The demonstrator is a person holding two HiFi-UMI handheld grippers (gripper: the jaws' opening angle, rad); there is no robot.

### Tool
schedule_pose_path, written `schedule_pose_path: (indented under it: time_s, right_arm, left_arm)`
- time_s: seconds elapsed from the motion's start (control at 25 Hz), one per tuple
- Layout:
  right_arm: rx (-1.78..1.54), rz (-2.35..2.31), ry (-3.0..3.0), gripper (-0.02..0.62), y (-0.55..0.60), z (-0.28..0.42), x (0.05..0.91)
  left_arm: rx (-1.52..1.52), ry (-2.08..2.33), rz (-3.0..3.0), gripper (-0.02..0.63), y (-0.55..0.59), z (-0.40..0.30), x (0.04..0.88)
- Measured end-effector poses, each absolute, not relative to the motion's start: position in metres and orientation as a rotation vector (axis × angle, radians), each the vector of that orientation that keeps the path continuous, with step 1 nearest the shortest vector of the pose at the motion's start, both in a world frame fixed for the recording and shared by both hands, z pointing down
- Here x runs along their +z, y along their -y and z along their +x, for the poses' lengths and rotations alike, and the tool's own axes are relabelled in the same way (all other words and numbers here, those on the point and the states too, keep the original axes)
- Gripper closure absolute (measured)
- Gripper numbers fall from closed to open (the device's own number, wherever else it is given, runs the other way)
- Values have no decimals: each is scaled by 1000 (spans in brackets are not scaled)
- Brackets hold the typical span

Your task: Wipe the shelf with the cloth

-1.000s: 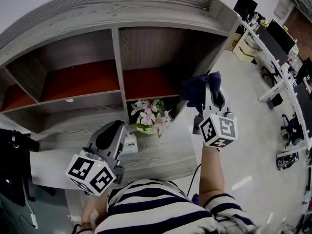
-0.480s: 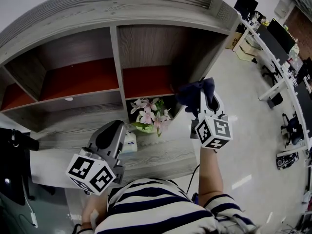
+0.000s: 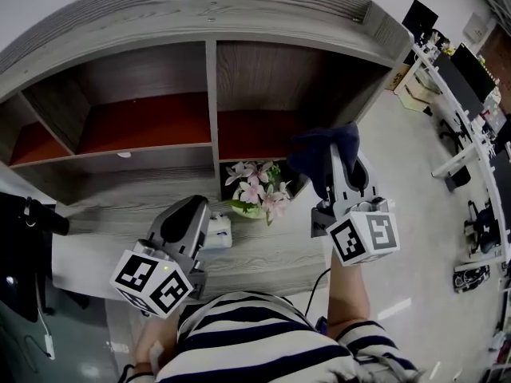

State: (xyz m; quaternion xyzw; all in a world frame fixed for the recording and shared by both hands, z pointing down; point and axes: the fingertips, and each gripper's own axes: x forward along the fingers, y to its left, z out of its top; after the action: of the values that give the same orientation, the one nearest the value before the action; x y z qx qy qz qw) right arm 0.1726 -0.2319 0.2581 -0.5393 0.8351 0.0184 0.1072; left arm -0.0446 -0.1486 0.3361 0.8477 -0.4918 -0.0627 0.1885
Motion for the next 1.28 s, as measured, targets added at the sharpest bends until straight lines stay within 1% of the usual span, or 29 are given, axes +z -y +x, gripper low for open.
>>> schedule_pose_path:
  time_s: [0.24,0.56,0.84,1.04,1.28]
  right_arm:
    - [63,-1412,-2564,514,245,119,238]
    - [59,-1283,-2669,514,268,58,235]
    - [138,-1368,-2884,514,296,17,283]
    - [329,-1445,-3079,514,303,0,322]
    - [473,-1413,-3207,514,297,-12,338]
  left_arm:
    - [-187,1437,2360,568,143,-58,334]
    - [-198,1500,2320,568,133,-75,336]
    - [-204,1529,2295,568,127,-84,338]
    - [-205,1531,2288,568,126,-86,340]
    - [-204,1515,2302,568,128,-81,339]
